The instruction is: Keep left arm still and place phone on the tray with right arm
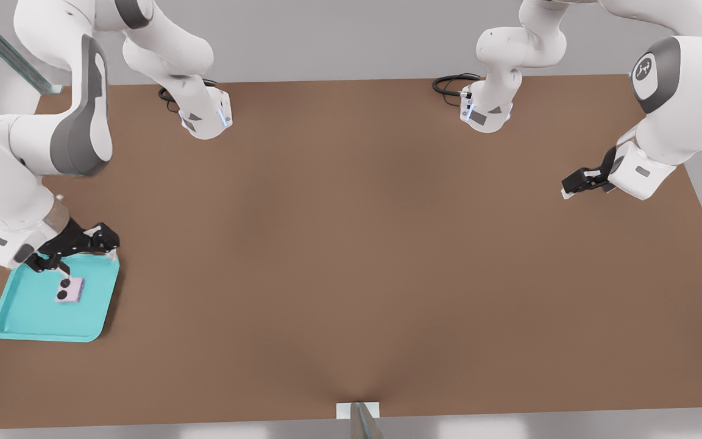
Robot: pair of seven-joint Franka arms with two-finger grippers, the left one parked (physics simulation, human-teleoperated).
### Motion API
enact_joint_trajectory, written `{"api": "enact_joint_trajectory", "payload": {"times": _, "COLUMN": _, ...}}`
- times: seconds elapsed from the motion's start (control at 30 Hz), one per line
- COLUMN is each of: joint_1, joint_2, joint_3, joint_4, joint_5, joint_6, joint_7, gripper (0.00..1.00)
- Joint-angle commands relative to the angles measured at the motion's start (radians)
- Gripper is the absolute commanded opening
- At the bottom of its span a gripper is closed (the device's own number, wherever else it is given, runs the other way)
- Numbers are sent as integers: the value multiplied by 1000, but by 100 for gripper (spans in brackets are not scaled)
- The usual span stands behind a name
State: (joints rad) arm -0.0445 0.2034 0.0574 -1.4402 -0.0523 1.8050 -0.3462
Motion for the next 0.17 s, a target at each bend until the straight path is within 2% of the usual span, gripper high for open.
{"api": "enact_joint_trajectory", "payload": {"times": 0.0, "joint_1": 47, "joint_2": -21, "joint_3": -34, "joint_4": -9, "joint_5": -17, "joint_6": -153, "joint_7": 411, "gripper": 100}}
{"api": "enact_joint_trajectory", "payload": {"times": 0.03, "joint_1": 75, "joint_2": -21, "joint_3": -59, "joint_4": -9, "joint_5": -15, "joint_6": -151, "joint_7": 406, "gripper": 100}}
{"api": "enact_joint_trajectory", "payload": {"times": 0.13, "joint_1": 68, "joint_2": -19, "joint_3": -59, "joint_4": -6, "joint_5": -4, "joint_6": -150, "joint_7": 389, "gripper": 100}}
